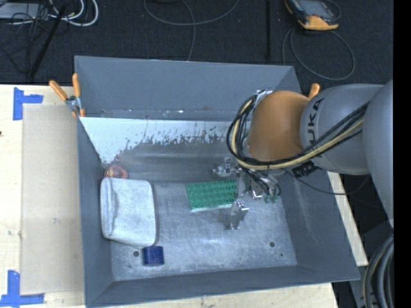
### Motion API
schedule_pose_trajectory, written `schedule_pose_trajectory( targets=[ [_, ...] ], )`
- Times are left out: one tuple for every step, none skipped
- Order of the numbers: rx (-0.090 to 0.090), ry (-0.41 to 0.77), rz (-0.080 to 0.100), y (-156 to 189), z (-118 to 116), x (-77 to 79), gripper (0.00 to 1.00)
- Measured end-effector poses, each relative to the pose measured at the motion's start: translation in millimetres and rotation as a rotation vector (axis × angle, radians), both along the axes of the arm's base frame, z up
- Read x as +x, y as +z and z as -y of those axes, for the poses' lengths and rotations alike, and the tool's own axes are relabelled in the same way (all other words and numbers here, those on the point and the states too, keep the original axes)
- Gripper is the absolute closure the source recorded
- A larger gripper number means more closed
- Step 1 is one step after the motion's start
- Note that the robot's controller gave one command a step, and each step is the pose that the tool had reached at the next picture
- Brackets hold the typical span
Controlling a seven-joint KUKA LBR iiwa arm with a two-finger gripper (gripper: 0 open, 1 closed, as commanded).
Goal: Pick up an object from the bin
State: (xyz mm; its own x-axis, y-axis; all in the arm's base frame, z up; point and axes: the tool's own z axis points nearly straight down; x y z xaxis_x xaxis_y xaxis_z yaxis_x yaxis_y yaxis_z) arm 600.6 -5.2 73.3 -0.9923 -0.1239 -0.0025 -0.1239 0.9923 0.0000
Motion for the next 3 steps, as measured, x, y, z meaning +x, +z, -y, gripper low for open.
schedule_pose_trajectory(
  targets=[
    [0.0, -0.005, 0.009, 5, 2, 3.1, 1.0],
    [0.001, -0.045, 0.007, 99, -8, 19.9, 1.0],
    [0.0, -0.051, 0.008, 237, -7, 14.3, 1.0]
  ],
)
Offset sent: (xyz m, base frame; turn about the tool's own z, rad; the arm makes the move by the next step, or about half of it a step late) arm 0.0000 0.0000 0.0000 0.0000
